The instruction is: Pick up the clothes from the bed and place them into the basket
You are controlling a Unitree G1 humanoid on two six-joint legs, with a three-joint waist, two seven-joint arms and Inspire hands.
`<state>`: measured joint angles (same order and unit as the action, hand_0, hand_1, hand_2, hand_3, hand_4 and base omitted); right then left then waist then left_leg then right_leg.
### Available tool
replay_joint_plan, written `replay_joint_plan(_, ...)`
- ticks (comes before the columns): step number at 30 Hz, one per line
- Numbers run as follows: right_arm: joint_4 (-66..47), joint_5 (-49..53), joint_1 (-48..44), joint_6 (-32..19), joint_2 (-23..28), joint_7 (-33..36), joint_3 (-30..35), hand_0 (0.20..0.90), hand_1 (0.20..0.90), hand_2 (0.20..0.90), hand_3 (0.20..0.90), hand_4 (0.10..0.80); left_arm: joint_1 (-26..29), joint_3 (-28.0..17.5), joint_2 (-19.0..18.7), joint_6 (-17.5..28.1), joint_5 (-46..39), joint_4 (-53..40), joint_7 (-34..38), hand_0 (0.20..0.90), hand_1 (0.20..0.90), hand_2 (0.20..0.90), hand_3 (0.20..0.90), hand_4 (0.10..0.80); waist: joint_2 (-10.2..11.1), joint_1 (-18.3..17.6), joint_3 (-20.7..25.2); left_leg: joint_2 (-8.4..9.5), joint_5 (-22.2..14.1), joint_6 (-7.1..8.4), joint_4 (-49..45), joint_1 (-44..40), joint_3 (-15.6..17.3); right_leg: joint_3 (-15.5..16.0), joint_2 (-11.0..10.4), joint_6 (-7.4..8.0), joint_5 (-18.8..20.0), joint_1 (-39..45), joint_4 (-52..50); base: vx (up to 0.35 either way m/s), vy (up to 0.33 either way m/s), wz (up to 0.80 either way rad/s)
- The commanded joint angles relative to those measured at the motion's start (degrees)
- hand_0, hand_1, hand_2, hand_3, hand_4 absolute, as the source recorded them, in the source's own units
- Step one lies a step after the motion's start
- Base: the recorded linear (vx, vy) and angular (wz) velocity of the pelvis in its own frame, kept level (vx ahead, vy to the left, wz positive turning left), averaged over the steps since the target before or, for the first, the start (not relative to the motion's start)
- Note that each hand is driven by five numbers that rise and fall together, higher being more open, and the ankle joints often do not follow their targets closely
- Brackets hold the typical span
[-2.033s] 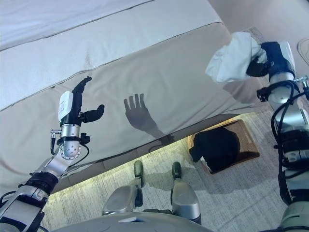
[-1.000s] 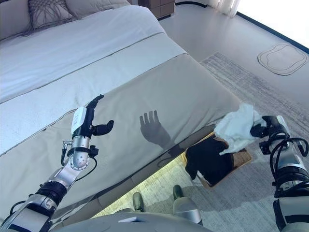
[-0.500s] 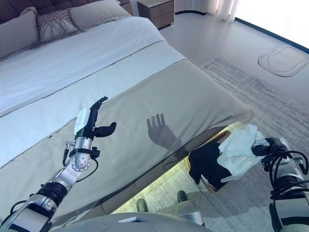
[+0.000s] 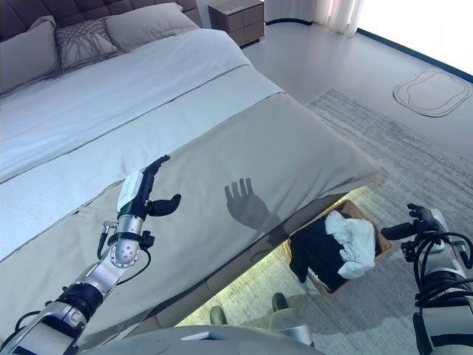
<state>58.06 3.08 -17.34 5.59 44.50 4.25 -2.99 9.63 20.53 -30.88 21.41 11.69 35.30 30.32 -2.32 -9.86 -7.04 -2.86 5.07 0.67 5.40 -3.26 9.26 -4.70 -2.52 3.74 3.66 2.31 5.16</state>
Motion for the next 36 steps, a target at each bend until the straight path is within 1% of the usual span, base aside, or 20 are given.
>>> replay_joint_plan(1, -2.25, -1.3, -1.19, -3.85, 5.39, 2.6, 1.12, 0.9, 0.9, 0.9, 0.9, 0.8, 3.56, -0.95, -2.61, 3.1, 0.12, 0.49, 2.46, 0.9, 0.9, 0.9, 0.9, 0.8, 1.77, 0.68, 5.0, 0.29, -6.11, -0.28, -0.4, -2.95, -1.64, -0.23, -0.48, 1.29, 1.88, -3.65, -4.55, 0.0, 0.0, 0.0)
replay_joint_plan(8, -3.67, -1.04, -0.06, -5.25, 4.45, 0.48, 1.53, 0.9, 0.9, 0.9, 0.9, 0.8, 3.1, -1.37, -2.2, 2.65, 0.53, 0.53, 2.2, 0.9, 0.9, 0.9, 0.9, 0.8, 1.8, 1.19, 4.99, 0.42, -5.95, -0.26, -0.4, -2.97, -2.33, 0.52, -0.73, 1.2, 1.56, -3.17, -4.73, -0.001, -0.001, 0.02)
replay_joint_plan(10, -4.98, 0.97, 0.55, -4.83, 1.99, -3.68, -0.46, 0.9, 0.9, 0.9, 0.9, 0.8, 3.07, -1.3, -0.66, 2.06, 0.98, 2.2, 1.99, 0.9, 0.9, 0.9, 0.9, 0.8, 1.91, 1.73, 4.99, 0.6, -5.74, -0.26, -0.4, -2.78, -2.95, 1.08, -0.82, 1.22, 1.54, -3.05, -4.71, -0.011, -0.001, 0.04)
replay_joint_plan(11, -5.21, 2.16, 1.04, -4.4, 0.34, -5.81, -1.35, 0.9, 0.9, 0.9, 0.9, 0.8, 3.0, -1.38, -0.2, 2.0, 1.0, 3.04, 1.69, 0.9, 0.9, 0.9, 0.9, 0.8, 1.99, 2.06, 4.93, 0.66, -5.6, -0.27, -0.4, -2.72, -3.3, 1.32, -0.86, 1.13, 1.49, -2.86, -4.66, -0.015, -0.001, 0.07)
replay_joint_plan(12, -5.22, 2.73, 1.44, -4.73, -0.78, -5.86, -1.91, 0.9, 0.9, 0.9, 0.9, 0.8, 2.98, -1.33, 0.1, 1.97, 0.98, 3.45, 1.53, 0.9, 0.9, 0.9, 0.9, 0.8, 2.02, 2.28, 4.91, 0.7, -5.54, -0.25, -0.4, -2.68, -3.57, 1.44, -0.89, 1.07, 1.47, -2.74, -4.6, -0.019, -0.001, 0.07)
replay_joint_plan(13, -5.15, 3.66, 2.39, -5.07, -3.02, -6.93, -3.01, 0.9, 0.9, 0.9, 0.9, 0.8, 2.94, -1.18, 0.56, 1.43, 0.67, 4.02, 0.92, 0.9, 0.9, 0.9, 0.9, 0.8, 2.09, 2.71, 4.84, 0.81, -5.41, -0.23, -0.4, -2.59, -4.12, 1.75, -0.94, 0.97, 1.46, -2.49, -4.47, -0.013, -0.007, 0.07)
replay_joint_plan(14, -4.19, 4.34, 4.16, -7.67, -7.15, -6.62, -5.0, 0.9, 0.9, 0.9, 0.9, 0.8, 2.98, -0.59, 1.59, 0.79, 0.16, 5.51, 0.01, 0.9, 0.9, 0.9, 0.9, 0.8, 2.2, 3.46, 4.7, 1.05, -5.23, -0.35, -0.4, -2.51, -5.05, 2.31, -0.98, 0.81, 1.5, -2.14, -4.26, -0.007, -0.008, 0.08)
replay_joint_plan(15, -3.49, 4.35, 4.43, -8.32, -8.33, -6.54, -5.64, 0.9, 0.9, 0.9, 0.9, 0.8, 2.96, -0.45, 1.91, 0.88, 0.04, 6.13, -0.19, 0.9, 0.9, 0.9, 0.9, 0.8, 2.24, 3.69, 4.72, 1.14, -5.16, -0.38, -0.4, -2.47, -5.3, 2.47, -0.99, 0.77, 1.52, -2.01, -4.16, 0.011, -0.01, 0.17)
replay_joint_plan(16, -1.53, 5.17, 5.05, -10.4, -11.59, -6.55, -7.64, 0.9, 0.9, 0.9, 0.9, 0.8, 3.0, -0.05, 3.07, 0.86, -0.24, 8.21, -0.59, 0.9, 0.9, 0.9, 0.9, 0.8, 2.32, 4.32, 4.74, 1.31, -5.0, -0.48, -0.4, -2.36, -5.9, 2.97, -1.05, 0.65, 1.6, -1.66, -3.75, 0.019, -0.005, 0.2)
replay_joint_plan(20, 2.59, 6.45, 6.5, -12.59, -20.31, -4.99, -12.86, 0.9, 0.9, 0.9, 0.9, 0.8, 3.41, 0.68, 5.45, 1.63, 0.35, 12.88, -0.13, 0.9, 0.9, 0.9, 0.9, 0.8, 2.39, 5.96, 4.69, 1.41, -4.68, -0.42, -0.4, -2.1, -6.52, 4.38, -1.3, 0.44, 2.02, -0.84, -2.07, 0.025, 0.005, 0.21)
replay_joint_plan(21, 3.21, 6.63, 6.53, -12.94, -20.98, -4.84, -13.36, 0.9, 0.9, 0.9, 0.9, 0.8, 3.45, 0.77, 5.5, 1.76, 0.06, 13.35, -0.05, 0.9, 0.9, 0.9, 0.9, 0.8, 2.39, 6.1, 4.67, 1.42, -4.63, -0.43, -0.4, -2.06, -6.58, 4.49, -1.31, 0.41, 2.07, -0.75, -1.87, 0.027, 0.031, 0.17)
replay_joint_plan(22, 4.7, 6.99, 6.79, -13.14, -23.02, -4.51, -14.59, 0.9, 0.9, 0.9, 0.9, 0.8, 3.38, 0.84, 5.94, 2.17, -0.47, 14.92, 0.54, 0.9, 0.9, 0.9, 0.9, 0.8, 2.33, 6.55, 4.67, 1.41, -4.48, -0.43, -0.4, -1.94, -6.76, 4.78, -1.33, 0.3, 2.13, -0.41, -1.39, 0.036, 0.036, 0.13)
replay_joint_plan(27, 7.15, 6.25, 7.59, -12.73, -25.31, -5.13, -15.84, 0.9, 0.9, 0.9, 0.9, 0.8, 1.36, -0.8, 6.67, 3.82, -1.55, 17.67, 0.27, 0.9, 0.9, 0.9, 0.9, 0.8, 2.03, 7.83, 4.89, 1.32, -4.01, -0.41, -0.4, -1.95, -7.25, 5.88, -1.57, 0.02, 1.71, 0.38, -1.24, 0.054, 0.037, 0.14)
replay_joint_plan(31, 6.83, 3.66, 8.6, -10.71, -25.94, -6.17, -16.85, 0.9, 0.9, 0.9, 0.9, 0.8, -1.1, -2.3, 7.23, 4.24, -3.76, 19.76, -1.28, 0.9, 0.9, 0.9, 0.9, 0.8, 2.07, 8.69, 5.09, 1.38, -3.58, -0.35, -0.4, -1.85, -7.82, 6.63, -1.59, -0.18, 1.43, 0.96, -1.09, 0.058, 0.033, 0.04)
replay_joint_plan(36, 10.69, 3.97, 9.74, -7.57, -27.62, -7.38, -16.91, 0.9, 0.9, 0.9, 0.9, 0.8, -3.32, -2.27, 9.48, 2.72, -6.87, 26.09, -7.02, 0.9, 0.9, 0.9, 0.9, 0.8, 2.2, 9.45, 5.3, 1.61, -3.17, -0.43, -0.4, -1.63, -8.83, 7.65, -1.21, -0.6, 0.73, 1.69, -1.16, 0.063, 0.026, 0.14)
